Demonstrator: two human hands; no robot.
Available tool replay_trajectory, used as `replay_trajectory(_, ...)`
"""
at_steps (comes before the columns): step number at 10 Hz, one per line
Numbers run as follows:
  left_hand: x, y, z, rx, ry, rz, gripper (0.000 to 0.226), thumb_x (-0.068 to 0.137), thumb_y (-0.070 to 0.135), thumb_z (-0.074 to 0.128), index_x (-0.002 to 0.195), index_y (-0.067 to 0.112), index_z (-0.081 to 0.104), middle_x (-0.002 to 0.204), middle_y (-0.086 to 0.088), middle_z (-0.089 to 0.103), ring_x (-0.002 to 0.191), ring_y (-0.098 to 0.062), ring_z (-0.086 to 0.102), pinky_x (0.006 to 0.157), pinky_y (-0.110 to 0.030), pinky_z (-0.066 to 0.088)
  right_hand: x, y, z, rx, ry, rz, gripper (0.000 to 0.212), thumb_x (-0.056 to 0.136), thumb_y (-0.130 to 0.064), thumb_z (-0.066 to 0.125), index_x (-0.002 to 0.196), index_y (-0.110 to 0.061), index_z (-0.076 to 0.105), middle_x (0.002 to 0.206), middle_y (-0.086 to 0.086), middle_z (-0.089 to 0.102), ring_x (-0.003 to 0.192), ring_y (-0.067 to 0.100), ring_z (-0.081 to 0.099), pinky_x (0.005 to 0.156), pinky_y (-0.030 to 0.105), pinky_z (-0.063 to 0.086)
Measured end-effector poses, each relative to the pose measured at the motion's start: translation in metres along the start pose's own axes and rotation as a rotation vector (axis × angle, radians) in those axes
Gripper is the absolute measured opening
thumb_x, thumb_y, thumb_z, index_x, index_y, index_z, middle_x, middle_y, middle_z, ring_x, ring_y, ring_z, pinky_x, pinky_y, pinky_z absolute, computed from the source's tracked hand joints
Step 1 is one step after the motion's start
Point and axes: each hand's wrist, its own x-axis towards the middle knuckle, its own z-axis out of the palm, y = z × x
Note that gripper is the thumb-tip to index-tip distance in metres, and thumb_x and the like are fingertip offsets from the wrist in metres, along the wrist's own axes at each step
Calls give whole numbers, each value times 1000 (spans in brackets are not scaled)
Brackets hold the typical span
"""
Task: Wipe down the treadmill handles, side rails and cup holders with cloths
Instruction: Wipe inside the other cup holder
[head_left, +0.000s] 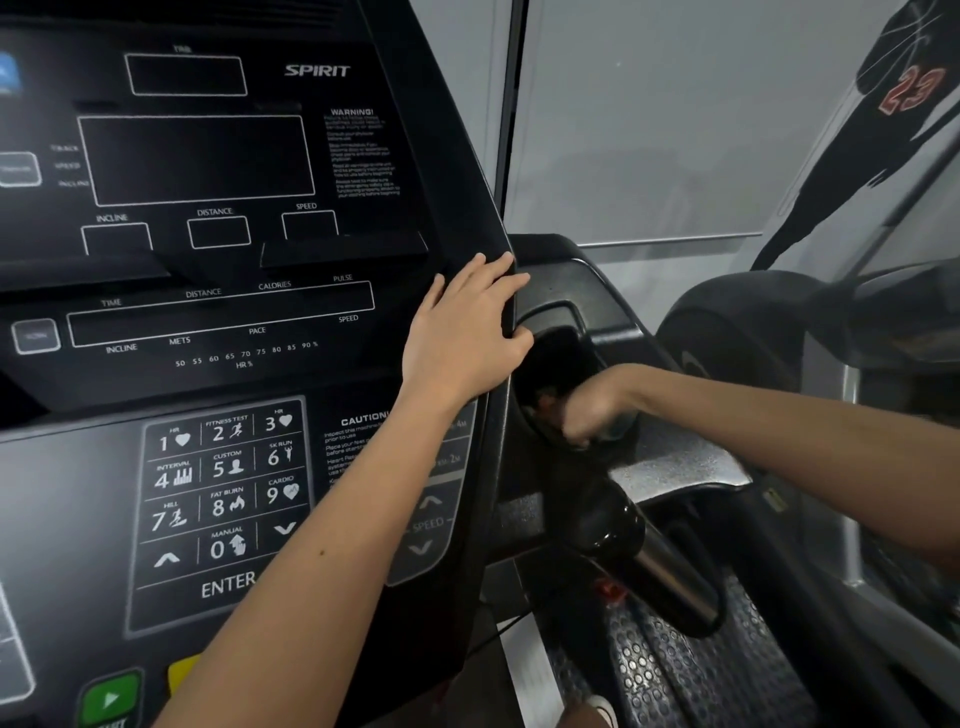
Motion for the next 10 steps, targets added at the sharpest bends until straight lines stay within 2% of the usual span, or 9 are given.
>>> replay_trajectory(2,0,1,1,-2,12,-2,55,89,33,51,142,31,34,154,14,22,144,-4,9,117,-34,4,3,-5,27,986,281,-193,33,88,12,33,113,-3,50,88,6,50,78,16,49,59,19,40)
replay_trajectory(3,1,1,1,1,12,1,55,89,33,51,142,31,34,154,14,22,144,-5,9,117,-35,4,11,-17,36,1051,578,-354,53,87,15,32,136,-2,34,122,6,42,115,16,38,90,21,39)
replay_trajectory(4,1,1,1,3,18,9,55,89,32,51,141,31,35,154,13,23,144,-5,10,117,-35,5,25,-23,37,780,728,-410,60,91,9,34,145,-1,11,152,18,8,143,29,7,118,33,6)
replay_trajectory(5,1,1,1,8,16,6,55,89,32,50,141,32,34,154,14,22,144,-5,9,117,-35,5,36,-28,35,845,766,-277,65,95,-3,36,148,-9,-2,152,24,-13,143,38,-6,115,31,1)
replay_trajectory(6,0,1,1,11,1,4,56,89,34,50,142,32,33,154,14,21,144,-4,8,117,-35,4,41,-30,25,935,948,-14,73,95,-16,47,148,-10,-2,149,24,-3,138,41,7,113,35,10)
replay_trajectory(7,0,1,0,7,-4,1,55,89,33,49,142,32,33,155,14,20,144,-4,7,117,-34,3,40,-28,15,960,1038,27,68,92,-16,52,147,-13,13,145,23,5,134,41,12,111,35,16)
replay_trajectory(8,0,1,0,2,2,-1,55,90,32,50,142,32,34,154,14,21,144,-3,8,117,-34,3,38,-26,25,804,1003,-148,49,90,-5,50,136,2,35,145,24,13,135,37,20,111,27,15)
replay_trajectory(9,0,1,1,0,7,-4,54,89,33,50,141,32,35,154,14,21,144,-3,8,117,-34,4,24,-16,40,595,858,-383,29,89,0,50,116,8,56,145,15,21,137,24,22,108,4,8)
replay_trajectory(10,0,1,2,2,9,-1,54,90,33,50,141,31,35,154,14,21,144,-3,8,117,-35,4,-4,4,52,415,751,-493,15,86,-4,56,98,-1,66,134,-3,37,135,12,31,112,18,24)
